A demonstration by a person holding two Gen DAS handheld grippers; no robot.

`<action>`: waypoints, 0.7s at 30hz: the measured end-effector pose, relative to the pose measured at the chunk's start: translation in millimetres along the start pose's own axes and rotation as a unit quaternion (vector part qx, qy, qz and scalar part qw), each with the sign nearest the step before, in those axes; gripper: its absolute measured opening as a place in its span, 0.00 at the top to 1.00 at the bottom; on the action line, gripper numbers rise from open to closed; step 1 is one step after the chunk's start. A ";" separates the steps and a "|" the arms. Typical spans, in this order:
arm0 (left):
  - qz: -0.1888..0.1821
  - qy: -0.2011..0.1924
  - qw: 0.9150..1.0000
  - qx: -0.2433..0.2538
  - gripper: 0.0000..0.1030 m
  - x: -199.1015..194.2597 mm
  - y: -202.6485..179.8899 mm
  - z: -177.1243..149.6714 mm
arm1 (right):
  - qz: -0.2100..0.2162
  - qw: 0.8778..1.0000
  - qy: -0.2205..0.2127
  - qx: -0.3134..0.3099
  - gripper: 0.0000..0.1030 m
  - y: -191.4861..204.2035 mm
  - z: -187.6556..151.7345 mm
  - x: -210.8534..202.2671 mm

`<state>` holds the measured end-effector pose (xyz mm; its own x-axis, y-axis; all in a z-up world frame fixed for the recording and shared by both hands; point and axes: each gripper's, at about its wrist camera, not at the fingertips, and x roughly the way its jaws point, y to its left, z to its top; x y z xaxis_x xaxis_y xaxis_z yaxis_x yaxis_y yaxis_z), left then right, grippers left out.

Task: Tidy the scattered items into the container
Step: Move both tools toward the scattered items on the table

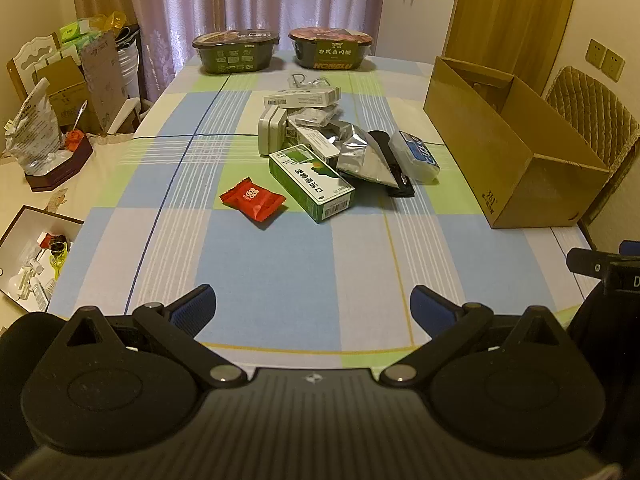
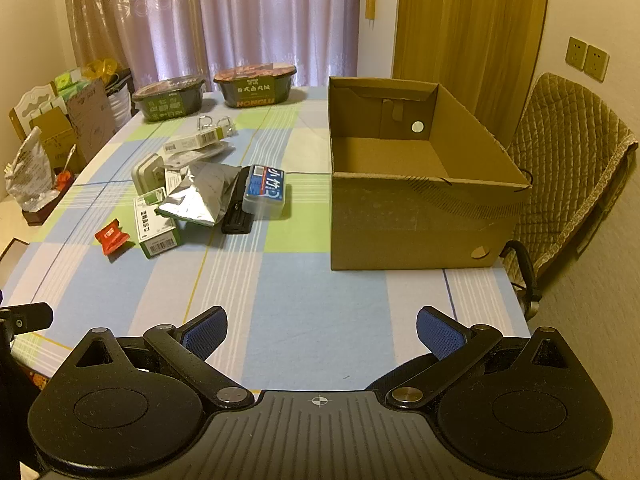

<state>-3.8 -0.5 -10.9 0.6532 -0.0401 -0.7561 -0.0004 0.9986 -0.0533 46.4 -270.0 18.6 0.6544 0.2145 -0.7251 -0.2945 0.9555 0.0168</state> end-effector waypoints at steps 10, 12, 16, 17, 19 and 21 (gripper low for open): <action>0.000 0.000 1.000 -0.001 0.01 -0.1 -0.3 -0.1 | 0.000 1.000 0.001 0.000 0.00 -0.2 0.0 0.2; 0.000 0.000 1.000 -0.001 0.01 0.1 -0.3 0.1 | 0.000 1.000 0.001 -0.001 0.00 -0.1 -0.5 0.5; 0.000 0.000 1.000 -0.002 0.01 0.0 -0.1 -0.2 | -0.001 1.000 0.004 -0.003 0.00 0.4 -2.4 1.9; -0.001 -0.001 1.000 -0.004 0.01 0.0 0.2 -0.7 | -0.002 1.000 0.005 -0.004 0.00 0.9 -2.4 2.0; -0.004 -0.001 1.000 -0.008 0.01 -0.1 1.4 -0.4 | -0.005 1.000 0.008 -0.008 0.00 2.2 -2.2 2.6; -0.008 0.000 1.000 -0.014 0.01 -0.7 2.8 1.4 | -0.004 1.000 0.015 -0.015 0.00 4.2 -1.0 4.1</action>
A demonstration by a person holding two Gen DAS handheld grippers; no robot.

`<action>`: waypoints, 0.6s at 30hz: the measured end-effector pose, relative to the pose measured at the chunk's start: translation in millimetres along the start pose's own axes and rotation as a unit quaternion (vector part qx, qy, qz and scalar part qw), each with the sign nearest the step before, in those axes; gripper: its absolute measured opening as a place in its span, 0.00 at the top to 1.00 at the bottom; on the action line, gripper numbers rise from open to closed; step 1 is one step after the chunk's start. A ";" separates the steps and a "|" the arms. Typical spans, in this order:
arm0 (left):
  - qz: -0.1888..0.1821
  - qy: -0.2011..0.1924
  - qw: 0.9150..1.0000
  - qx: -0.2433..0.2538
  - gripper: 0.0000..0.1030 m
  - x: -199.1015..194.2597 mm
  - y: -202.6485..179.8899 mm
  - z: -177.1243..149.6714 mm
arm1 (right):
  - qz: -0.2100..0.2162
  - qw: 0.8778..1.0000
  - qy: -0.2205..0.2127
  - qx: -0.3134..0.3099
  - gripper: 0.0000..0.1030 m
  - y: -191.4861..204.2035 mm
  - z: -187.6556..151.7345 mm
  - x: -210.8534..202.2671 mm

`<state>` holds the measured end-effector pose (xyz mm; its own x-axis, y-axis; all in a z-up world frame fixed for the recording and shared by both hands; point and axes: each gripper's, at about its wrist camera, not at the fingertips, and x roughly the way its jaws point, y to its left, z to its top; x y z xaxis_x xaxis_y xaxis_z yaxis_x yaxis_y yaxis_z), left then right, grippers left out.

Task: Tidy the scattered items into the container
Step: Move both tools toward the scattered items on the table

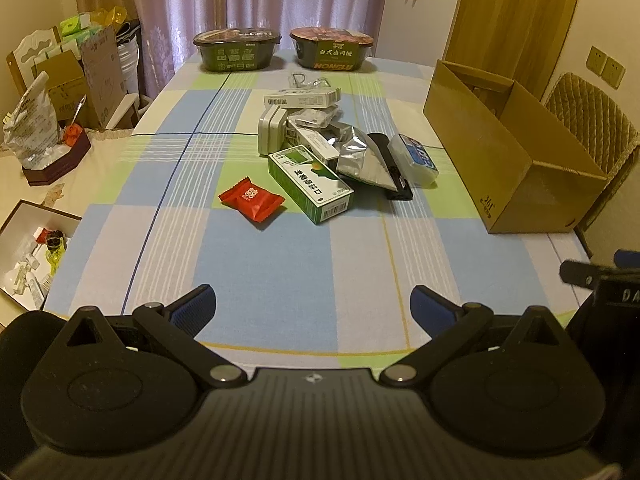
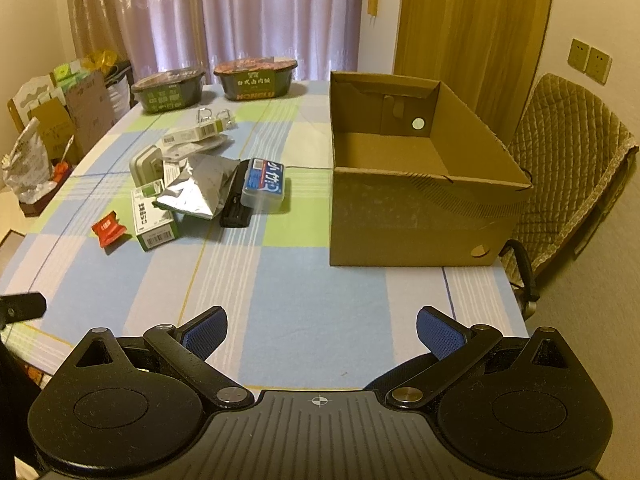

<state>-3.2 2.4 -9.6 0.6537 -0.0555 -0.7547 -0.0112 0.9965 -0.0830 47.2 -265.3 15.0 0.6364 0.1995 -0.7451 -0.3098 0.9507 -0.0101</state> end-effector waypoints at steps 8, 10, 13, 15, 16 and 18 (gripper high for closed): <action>-0.012 -0.007 1.000 -0.009 0.01 -6.4 8.4 24.0 | 0.043 0.999 0.000 -0.005 0.00 9.2 11.9 8.0; -0.010 -0.010 1.000 -0.001 0.01 -6.7 12.6 31.7 | 0.060 0.998 -0.001 -0.014 0.00 16.2 16.8 12.0; -0.002 -0.008 1.000 0.014 0.01 -1.5 22.5 44.7 | 0.086 0.996 -0.001 -0.033 0.00 29.3 23.8 20.2; -0.001 -0.002 1.000 0.028 0.01 5.2 30.2 52.6 | 0.100 0.994 -0.006 -0.051 0.00 40.3 28.3 26.0; -0.001 -0.001 0.999 0.039 0.01 9.3 33.4 55.9 | 0.107 0.992 -0.010 -0.059 0.00 45.6 30.2 29.5; 0.000 0.006 0.998 0.070 0.01 19.8 38.8 62.1 | 0.116 0.990 -0.013 -0.073 0.00 55.6 36.0 38.5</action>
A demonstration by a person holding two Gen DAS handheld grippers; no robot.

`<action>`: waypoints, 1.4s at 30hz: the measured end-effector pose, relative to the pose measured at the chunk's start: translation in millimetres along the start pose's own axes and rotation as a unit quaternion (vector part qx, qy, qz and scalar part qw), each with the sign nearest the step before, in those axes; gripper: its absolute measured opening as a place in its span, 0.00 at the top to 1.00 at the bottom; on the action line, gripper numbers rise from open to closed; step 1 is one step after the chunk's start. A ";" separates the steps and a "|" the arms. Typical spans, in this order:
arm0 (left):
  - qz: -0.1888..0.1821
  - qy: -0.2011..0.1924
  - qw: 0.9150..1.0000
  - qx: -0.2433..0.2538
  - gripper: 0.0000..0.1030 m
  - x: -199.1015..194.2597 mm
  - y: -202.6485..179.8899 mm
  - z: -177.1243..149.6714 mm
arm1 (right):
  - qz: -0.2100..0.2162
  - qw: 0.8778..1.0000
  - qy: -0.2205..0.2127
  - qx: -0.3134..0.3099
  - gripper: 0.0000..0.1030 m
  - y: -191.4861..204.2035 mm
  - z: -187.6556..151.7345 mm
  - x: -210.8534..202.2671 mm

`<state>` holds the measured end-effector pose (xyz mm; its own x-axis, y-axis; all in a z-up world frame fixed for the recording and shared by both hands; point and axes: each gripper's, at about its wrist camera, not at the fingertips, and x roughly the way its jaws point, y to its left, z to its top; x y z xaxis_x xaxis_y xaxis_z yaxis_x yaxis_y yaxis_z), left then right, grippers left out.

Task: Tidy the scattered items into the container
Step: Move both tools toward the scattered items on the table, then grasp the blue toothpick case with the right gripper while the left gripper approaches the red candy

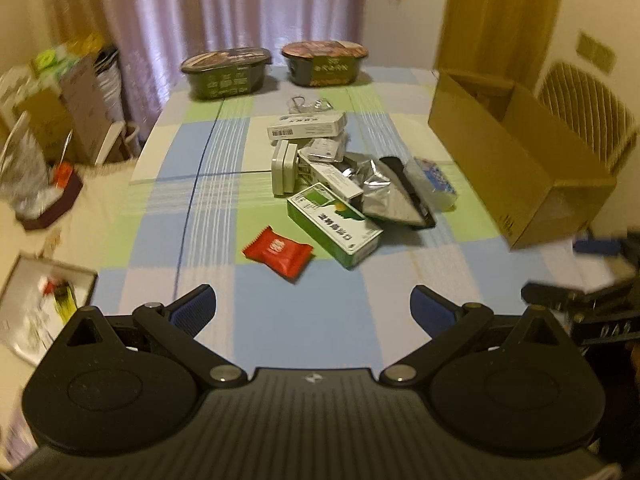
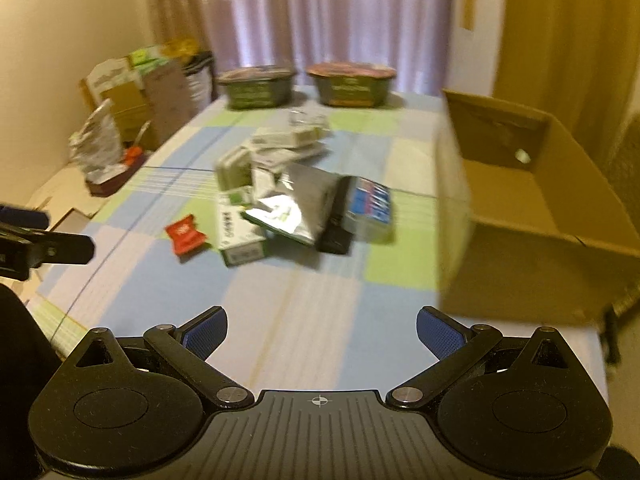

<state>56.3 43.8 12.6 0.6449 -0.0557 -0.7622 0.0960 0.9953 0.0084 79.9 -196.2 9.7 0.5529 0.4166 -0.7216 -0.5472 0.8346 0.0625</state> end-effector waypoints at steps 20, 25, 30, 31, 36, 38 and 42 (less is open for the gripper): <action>0.009 0.031 0.998 0.045 0.01 115.5 28.3 30.4 | -0.046 0.999 -0.006 0.007 0.00 -29.7 88.3 121.1; 0.009 0.028 0.999 0.039 0.01 133.4 33.5 32.7 | -0.084 0.996 0.004 -0.011 0.25 -34.9 97.2 157.1; 0.002 0.023 0.999 0.030 0.01 146.7 36.3 34.8 | -0.107 0.994 0.022 0.005 0.25 -46.8 95.2 188.4; 0.000 0.022 0.999 0.028 0.01 148.7 37.6 35.0 | -0.108 0.994 0.027 0.012 0.25 -49.8 94.5 192.9; -0.007 0.017 1.000 0.024 0.02 158.4 43.0 36.2 | -0.101 0.993 0.043 0.030 0.25 -60.2 92.8 207.9; -0.007 0.017 1.000 0.025 0.02 162.4 44.2 36.3 | -0.101 0.993 0.048 0.037 0.25 -63.4 92.1 212.5; -0.012 0.022 0.999 0.040 0.02 171.8 42.1 34.6 | -0.095 0.994 0.047 0.031 0.40 -62.1 89.7 212.8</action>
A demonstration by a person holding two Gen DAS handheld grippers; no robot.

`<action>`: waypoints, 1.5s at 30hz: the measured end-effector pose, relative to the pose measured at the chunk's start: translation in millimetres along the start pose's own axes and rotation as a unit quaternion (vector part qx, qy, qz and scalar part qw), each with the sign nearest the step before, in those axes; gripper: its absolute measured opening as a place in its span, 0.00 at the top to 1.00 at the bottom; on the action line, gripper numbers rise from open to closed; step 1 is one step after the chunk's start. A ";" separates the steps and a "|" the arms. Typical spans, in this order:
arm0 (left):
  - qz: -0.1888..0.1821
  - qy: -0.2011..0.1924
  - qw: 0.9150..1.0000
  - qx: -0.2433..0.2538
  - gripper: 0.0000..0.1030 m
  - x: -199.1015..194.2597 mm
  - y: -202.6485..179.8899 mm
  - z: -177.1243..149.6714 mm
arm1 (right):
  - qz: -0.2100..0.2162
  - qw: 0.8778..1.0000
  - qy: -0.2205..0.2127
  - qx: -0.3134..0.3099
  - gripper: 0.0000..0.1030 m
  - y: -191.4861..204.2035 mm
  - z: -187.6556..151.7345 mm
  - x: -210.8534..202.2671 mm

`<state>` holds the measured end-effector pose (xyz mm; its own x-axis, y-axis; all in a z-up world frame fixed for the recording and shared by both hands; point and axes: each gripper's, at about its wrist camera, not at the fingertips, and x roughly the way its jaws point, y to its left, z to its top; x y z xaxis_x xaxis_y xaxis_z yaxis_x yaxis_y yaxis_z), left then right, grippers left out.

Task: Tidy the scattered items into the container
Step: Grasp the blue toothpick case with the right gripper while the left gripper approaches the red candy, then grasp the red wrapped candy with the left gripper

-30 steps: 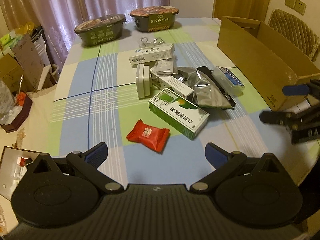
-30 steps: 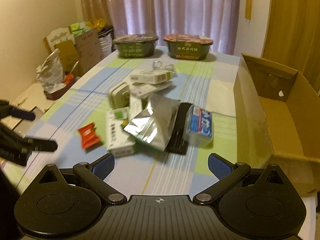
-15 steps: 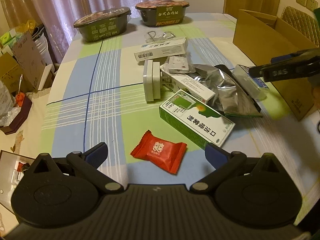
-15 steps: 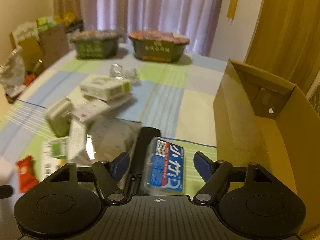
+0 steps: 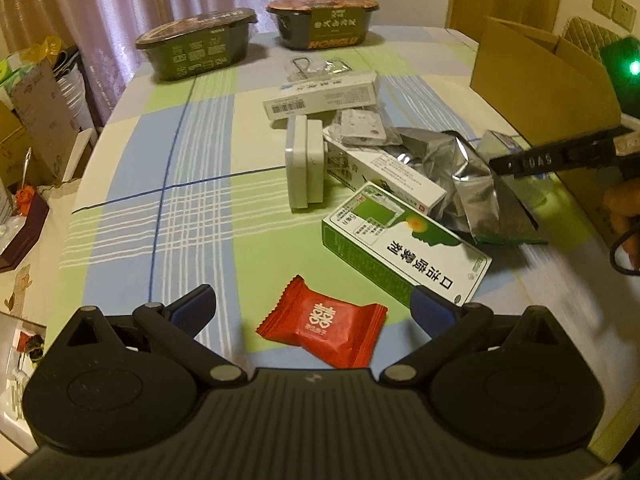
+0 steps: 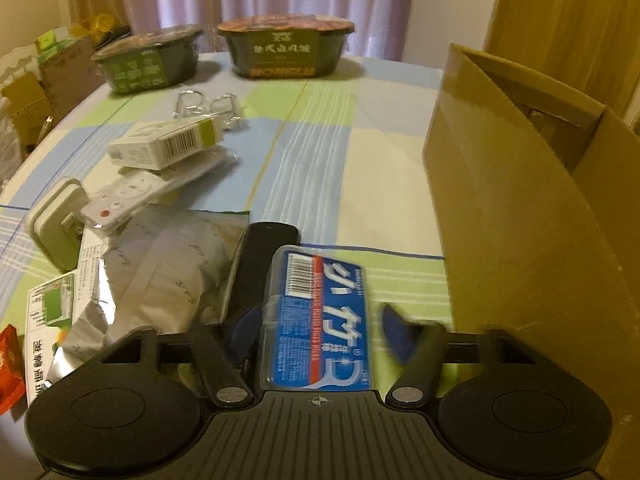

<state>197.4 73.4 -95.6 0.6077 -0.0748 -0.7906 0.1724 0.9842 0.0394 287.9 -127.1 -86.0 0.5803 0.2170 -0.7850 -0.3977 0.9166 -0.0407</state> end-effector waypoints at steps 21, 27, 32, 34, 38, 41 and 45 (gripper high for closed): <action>-0.041 0.078 0.991 0.103 0.40 14.9 -21.0 -9.7 | 0.040 0.998 -0.034 -0.023 0.41 15.5 -42.1 -83.4; -0.057 0.082 0.987 0.126 0.21 7.6 -21.5 -12.9 | 0.042 0.999 -0.022 -0.016 0.41 13.1 -58.4 -93.3; -0.085 0.113 0.979 0.148 0.24 12.4 -7.5 -5.7 | 0.045 0.998 -0.020 -0.024 0.41 15.6 -67.6 -97.4; -0.090 0.130 0.975 0.158 0.32 17.8 -6.2 -6.2 | 0.045 0.998 -0.020 -0.023 0.41 15.6 -69.3 -97.2; -0.103 0.127 0.976 0.142 0.58 16.4 -4.2 -7.8 | 0.048 0.998 -0.022 -0.021 0.41 16.4 -69.7 -98.8; -0.105 0.121 0.979 0.129 0.66 10.7 -4.3 -8.7 | 0.049 0.998 -0.024 -0.024 0.41 17.1 -68.1 -102.3; -0.103 0.125 0.978 0.132 0.60 6.8 -7.3 -11.5 | 0.046 0.998 -0.027 -0.026 0.41 17.2 -67.0 -106.9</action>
<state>191.3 67.5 -108.3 0.3372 -0.1924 -0.9215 0.4856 0.8742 -0.0048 171.4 -157.0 -44.2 0.5763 0.3189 -0.7524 -0.4872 0.8733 -0.0031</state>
